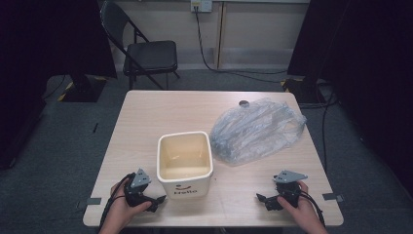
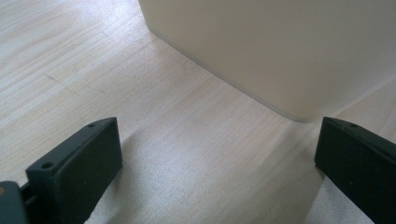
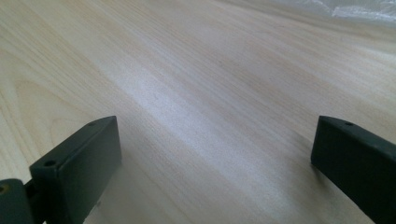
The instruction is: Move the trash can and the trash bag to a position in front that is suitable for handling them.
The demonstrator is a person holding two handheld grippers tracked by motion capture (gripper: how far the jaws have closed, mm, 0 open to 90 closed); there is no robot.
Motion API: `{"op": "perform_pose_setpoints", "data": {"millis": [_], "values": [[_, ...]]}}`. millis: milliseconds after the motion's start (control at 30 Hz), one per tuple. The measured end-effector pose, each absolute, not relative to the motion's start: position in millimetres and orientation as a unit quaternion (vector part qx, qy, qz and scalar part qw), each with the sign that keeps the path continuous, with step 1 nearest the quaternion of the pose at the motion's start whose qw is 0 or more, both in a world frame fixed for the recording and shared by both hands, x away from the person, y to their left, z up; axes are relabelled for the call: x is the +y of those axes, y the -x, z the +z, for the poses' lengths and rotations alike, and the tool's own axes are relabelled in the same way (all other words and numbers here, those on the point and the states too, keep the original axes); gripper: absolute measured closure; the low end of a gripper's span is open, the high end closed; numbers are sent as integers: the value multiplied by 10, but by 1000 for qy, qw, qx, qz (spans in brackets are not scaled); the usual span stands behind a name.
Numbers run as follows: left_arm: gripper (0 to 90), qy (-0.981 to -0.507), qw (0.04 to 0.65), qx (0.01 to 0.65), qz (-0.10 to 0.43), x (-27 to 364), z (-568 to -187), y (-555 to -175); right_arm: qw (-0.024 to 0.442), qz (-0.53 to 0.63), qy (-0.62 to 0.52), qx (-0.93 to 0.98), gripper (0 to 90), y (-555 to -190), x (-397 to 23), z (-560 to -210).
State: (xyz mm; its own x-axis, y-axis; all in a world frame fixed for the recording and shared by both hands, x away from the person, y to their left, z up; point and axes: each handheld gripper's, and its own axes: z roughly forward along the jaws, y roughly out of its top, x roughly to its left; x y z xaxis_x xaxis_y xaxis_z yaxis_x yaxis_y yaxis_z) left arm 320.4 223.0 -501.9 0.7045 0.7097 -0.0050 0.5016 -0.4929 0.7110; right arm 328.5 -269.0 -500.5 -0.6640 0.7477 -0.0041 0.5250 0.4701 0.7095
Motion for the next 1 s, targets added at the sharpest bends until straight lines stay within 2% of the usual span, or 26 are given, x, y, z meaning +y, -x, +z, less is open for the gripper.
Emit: {"op": "perform_pose_setpoints", "data": {"millis": [133,267,367,667,1000], "values": [[33,-852,357,358,137,2243,-4988,-3179,158,350,-375,843,1,-3291,-2691,-5006],[164,-854,357,357,125,2225,-4939,-3137,158,350,-375,844,1,-3291,-2691,-5006],[161,-858,360,348,111,2178,-4922,-3100,157,350,-375,844,0,-3292,-2690,-5006],[170,-866,368,312,130,2067,-4829,-3067,157,350,-375,844,0,-3295,-2688,-5007],[170,-853,391,316,141,1967,-4739,-3088,158,347,-377,844,0,-3305,-2676,-5007]]}}
